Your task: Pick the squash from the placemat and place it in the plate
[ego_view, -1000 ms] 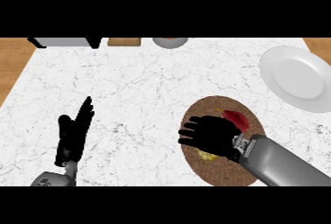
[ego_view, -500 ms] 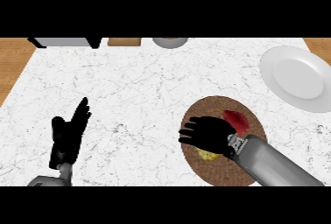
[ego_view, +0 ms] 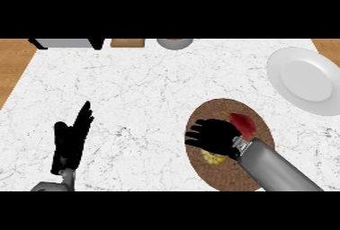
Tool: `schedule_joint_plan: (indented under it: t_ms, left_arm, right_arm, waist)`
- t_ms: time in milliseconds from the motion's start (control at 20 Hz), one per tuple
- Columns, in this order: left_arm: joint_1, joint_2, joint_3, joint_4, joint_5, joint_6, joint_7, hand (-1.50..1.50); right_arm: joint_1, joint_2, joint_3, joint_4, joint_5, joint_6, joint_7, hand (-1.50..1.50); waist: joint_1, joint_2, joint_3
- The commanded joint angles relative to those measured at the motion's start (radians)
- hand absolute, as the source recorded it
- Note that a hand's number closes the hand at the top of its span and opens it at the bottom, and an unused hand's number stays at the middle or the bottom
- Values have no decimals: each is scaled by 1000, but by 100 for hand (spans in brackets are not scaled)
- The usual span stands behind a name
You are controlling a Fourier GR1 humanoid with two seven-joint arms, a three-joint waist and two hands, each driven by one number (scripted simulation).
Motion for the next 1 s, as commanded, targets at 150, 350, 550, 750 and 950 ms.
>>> schedule_joint_plan:
  t_ms: [150, 350, 550, 750, 950]
  left_arm:
    - [-17, -7, 31, 53, -8, -40, -28, 0]
    - [-13, -15, 24, -35, -31, -25, 59, 0]
    - [-28, -48, 33, 31, -43, -24, -6, 0]
    - [-2, -42, 33, -3, -40, -10, 0, 0]
    - [27, -29, 56, 13, -38, -5, -36, 0]
  right_arm:
    - [-52, 92, -1, 92, 87, -70, -73, 150]
    - [27, 74, -10, 122, 131, -205, -122, 150]
    - [-37, 97, -89, 150, 153, -257, -139, 150]
    - [77, 64, -389, 128, -38, -296, -5, 150]
    - [83, 76, -710, 208, -212, -349, 118, 150]
  waist:
    - [2, 1, 0]
    - [2, 0, 0]
    - [1, 2, 0]
    - [-33, 4, 4]
    - [-47, 15, 7]
